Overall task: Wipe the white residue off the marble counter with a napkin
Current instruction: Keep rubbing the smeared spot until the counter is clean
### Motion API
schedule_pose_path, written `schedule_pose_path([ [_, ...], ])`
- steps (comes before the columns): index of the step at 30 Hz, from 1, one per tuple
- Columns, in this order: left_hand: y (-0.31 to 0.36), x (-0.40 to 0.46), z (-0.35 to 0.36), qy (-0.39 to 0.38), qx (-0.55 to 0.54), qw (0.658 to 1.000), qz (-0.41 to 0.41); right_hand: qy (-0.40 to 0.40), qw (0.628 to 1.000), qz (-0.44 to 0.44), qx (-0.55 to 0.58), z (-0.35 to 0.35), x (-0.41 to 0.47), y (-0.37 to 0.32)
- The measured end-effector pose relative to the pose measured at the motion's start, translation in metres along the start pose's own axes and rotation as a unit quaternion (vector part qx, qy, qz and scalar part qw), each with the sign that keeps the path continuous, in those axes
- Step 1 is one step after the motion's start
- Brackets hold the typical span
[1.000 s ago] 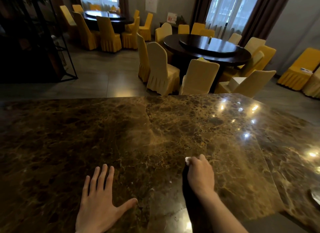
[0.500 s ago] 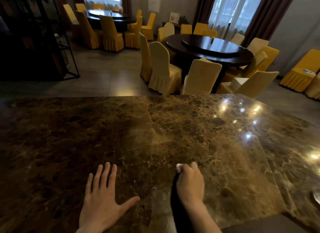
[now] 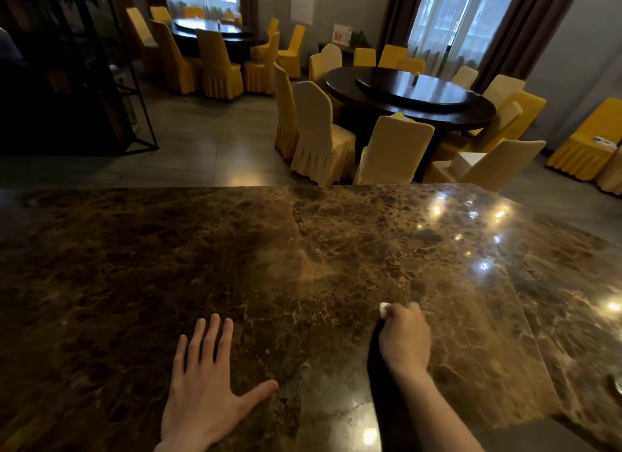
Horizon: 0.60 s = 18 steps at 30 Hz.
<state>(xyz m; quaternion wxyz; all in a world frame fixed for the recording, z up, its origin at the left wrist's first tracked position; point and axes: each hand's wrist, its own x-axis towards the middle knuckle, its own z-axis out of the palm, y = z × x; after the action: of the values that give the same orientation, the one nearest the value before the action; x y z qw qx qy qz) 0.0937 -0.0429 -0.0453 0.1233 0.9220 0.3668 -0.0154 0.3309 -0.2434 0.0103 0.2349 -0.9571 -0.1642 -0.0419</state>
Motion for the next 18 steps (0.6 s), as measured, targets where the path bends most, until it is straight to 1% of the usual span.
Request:
schedule_pose_path([
  [2, -0.002, -0.001, 0.001, 0.003, 0.006, 1.0, 0.003, -0.014, 0.997, -0.064, 0.036, 0.015, -0.024, -0.024],
  [3, -0.002, -0.001, 0.002, 0.003, 0.007, 1.0, 0.003, -0.04, 0.993, -0.105, 0.045, 0.02, -0.04, -0.033],
  [5, -0.003, -0.001, 0.002, 0.005, 0.003, 1.0, 0.004, -0.094, 0.979, -0.179, 0.039, 0.023, -0.058, -0.034],
  [6, -0.003, -0.001, 0.001, 0.01, 0.0, 1.0, 0.004, -0.108, 0.974, -0.199, 0.03, 0.02, -0.054, -0.028],
  [7, -0.002, -0.001, 0.001, 0.011, 0.0, 1.0, 0.003, -0.113, 0.973, -0.2, 0.015, 0.016, -0.044, -0.018],
  [8, -0.001, -0.001, 0.0, 0.008, 0.003, 1.0, 0.001, -0.106, 0.978, -0.18, 0.001, 0.011, -0.033, -0.008],
  [11, 0.001, -0.002, -0.002, -0.003, 0.007, 1.0, 0.0, -0.029, 0.998, -0.047, -0.015, 0.003, -0.015, -0.001],
  [12, 0.001, -0.002, -0.003, -0.004, 0.005, 1.0, 0.0, -0.013, 0.999, -0.04, -0.02, 0.006, -0.019, -0.011],
  [14, -0.001, -0.003, -0.004, -0.009, 0.002, 1.0, 0.005, -0.031, 0.996, -0.081, -0.007, 0.018, -0.039, -0.034],
  [16, -0.002, -0.004, -0.004, -0.011, 0.006, 1.0, 0.007, -0.083, 0.985, -0.145, 0.032, 0.025, -0.061, -0.043],
  [18, -0.001, -0.004, -0.004, -0.009, 0.011, 1.0, 0.004, -0.131, 0.971, -0.192, 0.05, 0.02, -0.072, -0.035],
])
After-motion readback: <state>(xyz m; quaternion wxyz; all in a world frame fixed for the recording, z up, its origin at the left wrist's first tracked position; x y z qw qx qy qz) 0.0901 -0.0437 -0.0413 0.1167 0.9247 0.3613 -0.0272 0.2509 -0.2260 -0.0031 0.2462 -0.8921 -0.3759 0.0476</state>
